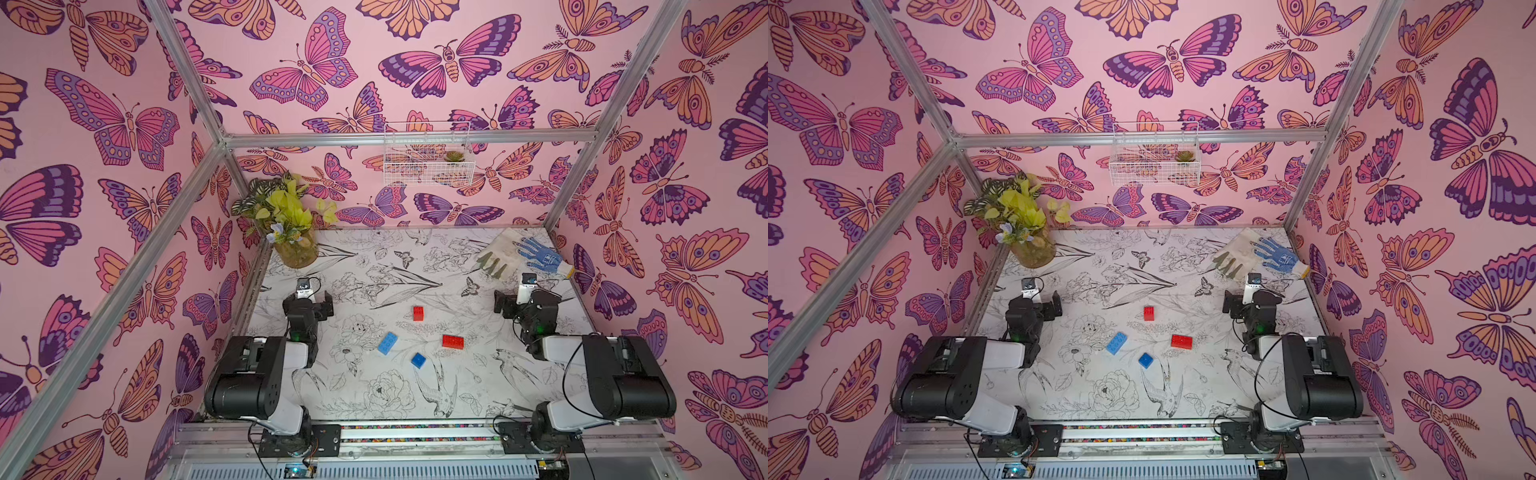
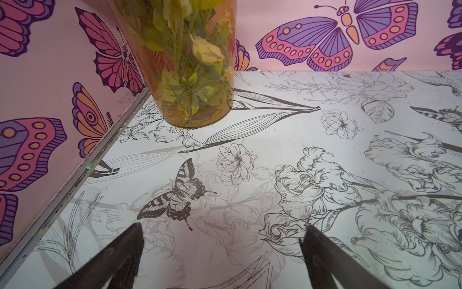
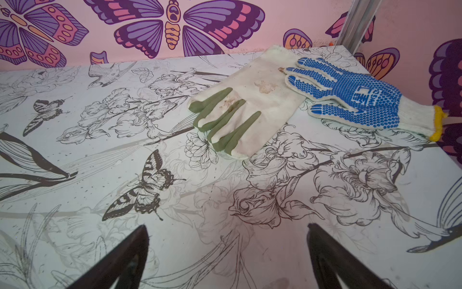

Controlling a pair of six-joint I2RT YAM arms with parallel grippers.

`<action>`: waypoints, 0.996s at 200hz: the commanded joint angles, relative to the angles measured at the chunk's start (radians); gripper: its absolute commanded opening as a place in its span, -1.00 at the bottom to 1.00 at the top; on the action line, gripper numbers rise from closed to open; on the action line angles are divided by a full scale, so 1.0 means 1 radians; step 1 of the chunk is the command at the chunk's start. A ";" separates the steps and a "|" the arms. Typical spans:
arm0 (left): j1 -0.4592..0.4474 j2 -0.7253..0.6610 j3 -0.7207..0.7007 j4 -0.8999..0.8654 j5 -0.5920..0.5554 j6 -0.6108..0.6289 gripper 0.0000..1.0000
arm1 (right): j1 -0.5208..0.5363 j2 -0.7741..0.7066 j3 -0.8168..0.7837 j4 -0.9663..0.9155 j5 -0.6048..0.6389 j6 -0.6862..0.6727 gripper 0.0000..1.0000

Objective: Assemble the letter f with lego
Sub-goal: Adjust the lego brick at the center of the board.

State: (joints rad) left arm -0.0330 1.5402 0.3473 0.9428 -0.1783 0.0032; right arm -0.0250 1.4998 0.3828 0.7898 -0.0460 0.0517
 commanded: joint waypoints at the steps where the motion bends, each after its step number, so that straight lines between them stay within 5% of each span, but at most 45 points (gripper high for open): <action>1: 0.004 0.002 -0.008 0.035 0.128 0.046 1.00 | -0.006 0.009 0.022 0.019 -0.005 -0.004 0.98; 199: 0.014 0.003 -0.001 0.001 0.146 0.038 1.00 | -0.006 0.008 0.022 0.018 -0.005 -0.004 0.98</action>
State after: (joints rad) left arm -0.0254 1.5402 0.3470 0.9455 -0.0471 0.0372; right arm -0.0250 1.4998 0.3828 0.7898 -0.0460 0.0517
